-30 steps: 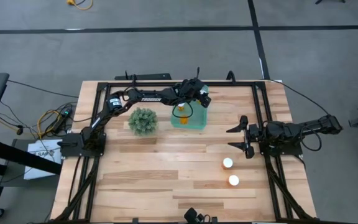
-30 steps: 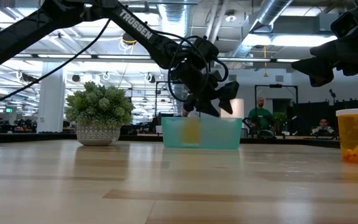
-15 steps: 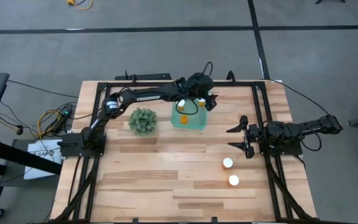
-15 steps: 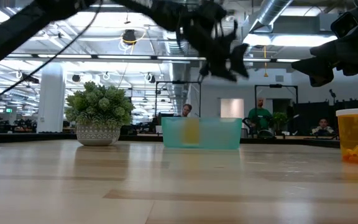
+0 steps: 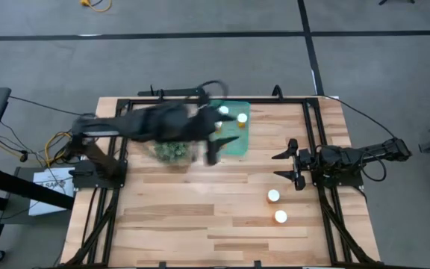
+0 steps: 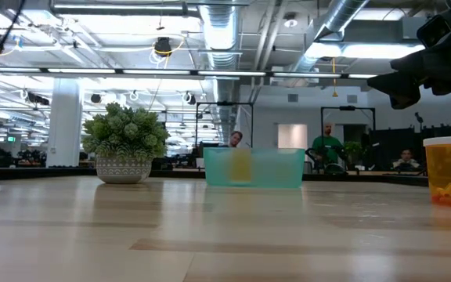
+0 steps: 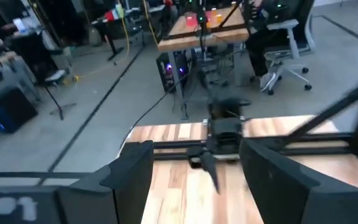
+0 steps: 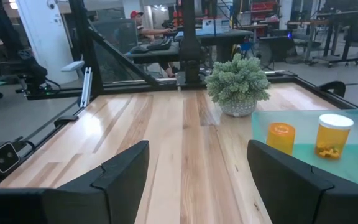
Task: Pick and place pill bottles into a basket
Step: Put the orange pill bottle into the green bin
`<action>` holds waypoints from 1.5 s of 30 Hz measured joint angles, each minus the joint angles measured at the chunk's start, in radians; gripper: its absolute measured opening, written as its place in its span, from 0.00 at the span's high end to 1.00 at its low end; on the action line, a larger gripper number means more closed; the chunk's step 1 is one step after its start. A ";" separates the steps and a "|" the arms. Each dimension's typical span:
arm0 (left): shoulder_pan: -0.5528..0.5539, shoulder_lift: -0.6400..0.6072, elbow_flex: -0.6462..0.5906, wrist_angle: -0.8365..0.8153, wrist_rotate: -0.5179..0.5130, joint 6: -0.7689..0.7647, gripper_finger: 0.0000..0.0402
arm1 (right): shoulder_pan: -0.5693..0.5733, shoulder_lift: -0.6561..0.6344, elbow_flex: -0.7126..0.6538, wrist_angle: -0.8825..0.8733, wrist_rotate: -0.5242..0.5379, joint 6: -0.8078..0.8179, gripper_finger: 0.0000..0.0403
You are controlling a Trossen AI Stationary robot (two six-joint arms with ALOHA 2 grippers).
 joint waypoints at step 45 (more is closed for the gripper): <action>-0.952 -1.031 -1.563 0.735 -0.328 -0.309 0.43 | 0.000 0.000 0.000 -0.001 0.000 0.000 0.34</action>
